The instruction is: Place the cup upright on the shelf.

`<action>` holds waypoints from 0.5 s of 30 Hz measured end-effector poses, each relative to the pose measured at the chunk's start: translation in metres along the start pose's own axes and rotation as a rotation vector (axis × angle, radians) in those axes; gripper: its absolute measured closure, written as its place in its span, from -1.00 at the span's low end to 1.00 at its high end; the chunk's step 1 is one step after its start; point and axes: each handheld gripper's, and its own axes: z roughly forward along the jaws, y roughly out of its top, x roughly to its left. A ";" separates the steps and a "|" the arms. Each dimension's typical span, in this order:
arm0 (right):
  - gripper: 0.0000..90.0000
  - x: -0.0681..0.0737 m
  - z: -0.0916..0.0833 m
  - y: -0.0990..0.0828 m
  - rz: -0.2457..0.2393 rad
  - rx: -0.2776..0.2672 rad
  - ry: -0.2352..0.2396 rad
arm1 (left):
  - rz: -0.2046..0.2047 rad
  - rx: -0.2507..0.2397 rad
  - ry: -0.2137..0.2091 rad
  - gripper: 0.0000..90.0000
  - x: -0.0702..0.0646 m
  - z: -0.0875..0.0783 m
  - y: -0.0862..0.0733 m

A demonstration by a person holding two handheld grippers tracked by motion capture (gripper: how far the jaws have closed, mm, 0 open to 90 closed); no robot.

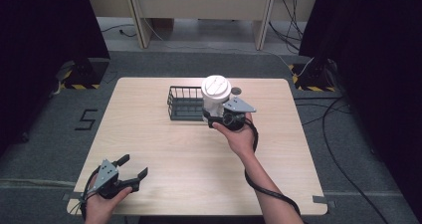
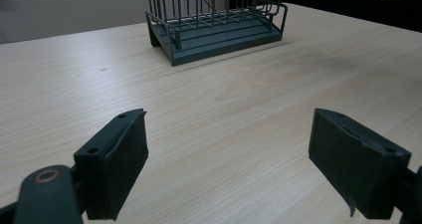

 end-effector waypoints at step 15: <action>-0.58 -0.004 0.011 0.011 0.004 -0.005 -0.012 | -0.001 -0.002 -0.001 -0.67 0.000 0.000 0.000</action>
